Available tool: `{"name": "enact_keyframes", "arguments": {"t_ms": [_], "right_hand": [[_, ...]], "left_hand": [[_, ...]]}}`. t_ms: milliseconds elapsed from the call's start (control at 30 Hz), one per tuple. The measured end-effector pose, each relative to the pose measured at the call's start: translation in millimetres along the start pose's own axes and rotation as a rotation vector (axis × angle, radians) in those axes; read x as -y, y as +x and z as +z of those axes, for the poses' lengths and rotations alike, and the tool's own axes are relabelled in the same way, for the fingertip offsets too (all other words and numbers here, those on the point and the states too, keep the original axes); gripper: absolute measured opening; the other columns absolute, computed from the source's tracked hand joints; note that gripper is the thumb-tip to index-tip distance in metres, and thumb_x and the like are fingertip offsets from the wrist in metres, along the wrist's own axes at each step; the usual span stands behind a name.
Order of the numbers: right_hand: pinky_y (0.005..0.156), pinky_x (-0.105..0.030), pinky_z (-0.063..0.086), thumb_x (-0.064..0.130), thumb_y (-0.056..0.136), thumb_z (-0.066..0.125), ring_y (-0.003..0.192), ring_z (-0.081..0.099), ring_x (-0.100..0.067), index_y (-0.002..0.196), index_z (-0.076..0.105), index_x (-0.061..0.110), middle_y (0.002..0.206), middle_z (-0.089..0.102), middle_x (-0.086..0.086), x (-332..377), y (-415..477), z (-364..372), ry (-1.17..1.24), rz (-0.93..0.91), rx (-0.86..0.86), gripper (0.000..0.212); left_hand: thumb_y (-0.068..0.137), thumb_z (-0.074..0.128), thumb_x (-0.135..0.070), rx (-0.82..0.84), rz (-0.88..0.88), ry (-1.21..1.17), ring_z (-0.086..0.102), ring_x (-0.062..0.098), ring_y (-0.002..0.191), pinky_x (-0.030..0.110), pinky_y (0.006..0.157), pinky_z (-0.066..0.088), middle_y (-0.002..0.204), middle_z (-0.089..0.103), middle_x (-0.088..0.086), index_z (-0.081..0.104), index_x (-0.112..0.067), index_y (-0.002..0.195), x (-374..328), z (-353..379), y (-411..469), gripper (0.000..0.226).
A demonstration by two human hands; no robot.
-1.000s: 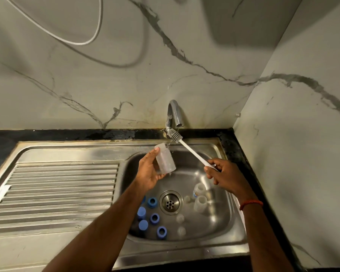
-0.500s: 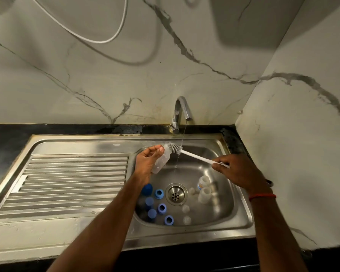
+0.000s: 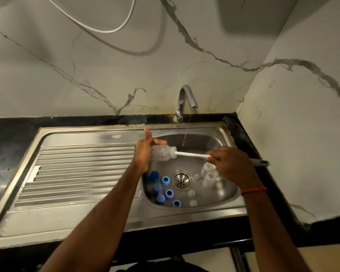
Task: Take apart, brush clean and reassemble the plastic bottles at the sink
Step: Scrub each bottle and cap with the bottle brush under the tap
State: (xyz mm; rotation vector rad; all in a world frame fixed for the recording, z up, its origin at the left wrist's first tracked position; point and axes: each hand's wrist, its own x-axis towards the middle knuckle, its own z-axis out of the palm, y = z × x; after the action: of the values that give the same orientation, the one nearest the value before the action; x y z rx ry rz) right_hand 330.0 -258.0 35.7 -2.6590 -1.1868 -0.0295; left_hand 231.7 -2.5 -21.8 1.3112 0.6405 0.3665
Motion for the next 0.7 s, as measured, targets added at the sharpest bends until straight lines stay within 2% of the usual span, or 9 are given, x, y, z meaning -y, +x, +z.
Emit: {"name": "enact_keyframes", "arguments": {"t_ms": [100,200,300,400,467,533,567,633,700], "right_hand": [[0.062,-0.027,0.034,0.049,0.099,0.048,0.074,0.056,-0.013,0.102,0.069,0.033,0.079,0.060,0.007,25,-4,15,-0.036,-0.025,-0.038,0.027],[0.054,-0.028,0.041,0.067,0.095,0.040,0.059,0.054,-0.005,0.082,0.064,0.032,0.063,0.058,0.011,35,-14,19,0.099,0.062,-0.047,0.045],[0.052,-0.025,0.043,0.071,0.091,0.044,0.056,0.055,-0.005,0.079,0.063,0.030,0.059,0.059,0.009,46,-18,23,0.247,0.116,-0.033,0.047],[0.057,-0.025,0.048,0.063,0.093,0.047,0.062,0.059,-0.005,0.096,0.068,0.034,0.066,0.063,0.012,55,-18,25,0.266,0.091,-0.053,0.036],[0.061,-0.027,0.051,0.053,0.096,0.054,0.067,0.061,-0.004,0.108,0.069,0.036,0.072,0.065,0.014,56,-17,29,0.240,0.051,-0.124,0.025],[0.063,-0.030,0.052,0.041,0.095,0.061,0.073,0.062,-0.011,0.110,0.072,0.031,0.081,0.067,0.009,54,-12,34,0.184,0.015,-0.242,0.020],[0.063,-0.032,0.052,0.034,0.094,0.064,0.075,0.062,-0.015,0.109,0.073,0.025,0.084,0.067,0.005,52,-9,35,0.139,0.001,-0.312,0.019],[0.063,-0.032,0.049,0.025,0.094,0.067,0.075,0.061,-0.019,0.106,0.074,0.019,0.083,0.065,0.002,48,0,33,-0.001,-0.051,-0.424,0.016],[0.066,-0.028,0.040,0.019,0.093,0.068,0.075,0.058,-0.019,0.102,0.073,0.018,0.080,0.062,0.001,47,4,27,-0.124,-0.110,-0.468,0.010]], "left_hand": [[0.099,0.025,-0.068,-0.002,0.022,-0.064,0.072,0.026,0.082,0.040,0.082,0.058,0.084,0.076,0.008,0.070,-0.019,0.071,1,11,-7,0.073],[0.095,0.030,-0.075,-0.152,-0.052,-0.359,0.069,0.019,0.077,0.036,0.076,0.055,0.079,0.072,0.002,0.070,-0.020,0.075,-1,8,-5,0.071],[0.090,0.044,-0.077,-0.211,-0.202,-0.709,0.070,0.020,0.084,0.035,0.075,0.058,0.085,0.073,0.004,0.070,-0.017,0.081,-3,6,-6,0.065],[0.086,0.053,-0.077,-0.223,-0.300,-0.844,0.066,0.031,0.115,0.047,0.100,0.053,0.119,0.070,0.014,0.068,-0.016,0.103,-4,14,-12,0.065],[0.085,0.052,-0.078,-0.163,-0.319,-0.954,0.065,0.030,0.113,0.049,0.106,0.047,0.115,0.066,0.012,0.064,-0.016,0.107,-7,17,-18,0.067],[0.084,0.052,-0.079,-0.105,-0.319,-1.064,0.063,0.028,0.100,0.052,0.106,0.045,0.105,0.064,0.009,0.063,-0.016,0.102,-13,18,-19,0.066],[0.084,0.052,-0.079,-0.086,-0.318,-1.087,0.062,0.029,0.100,0.056,0.104,0.046,0.107,0.063,0.010,0.063,-0.016,0.103,-16,19,-19,0.067],[0.085,0.050,-0.079,-0.082,-0.326,-1.102,0.059,0.039,0.114,0.065,0.094,0.049,0.124,0.061,0.018,0.062,-0.017,0.121,-23,22,-18,0.073],[0.086,0.047,-0.078,-0.105,-0.329,-1.066,0.055,0.044,0.119,0.068,0.089,0.048,0.129,0.057,0.021,0.062,-0.020,0.124,-33,25,-18,0.071]]}}
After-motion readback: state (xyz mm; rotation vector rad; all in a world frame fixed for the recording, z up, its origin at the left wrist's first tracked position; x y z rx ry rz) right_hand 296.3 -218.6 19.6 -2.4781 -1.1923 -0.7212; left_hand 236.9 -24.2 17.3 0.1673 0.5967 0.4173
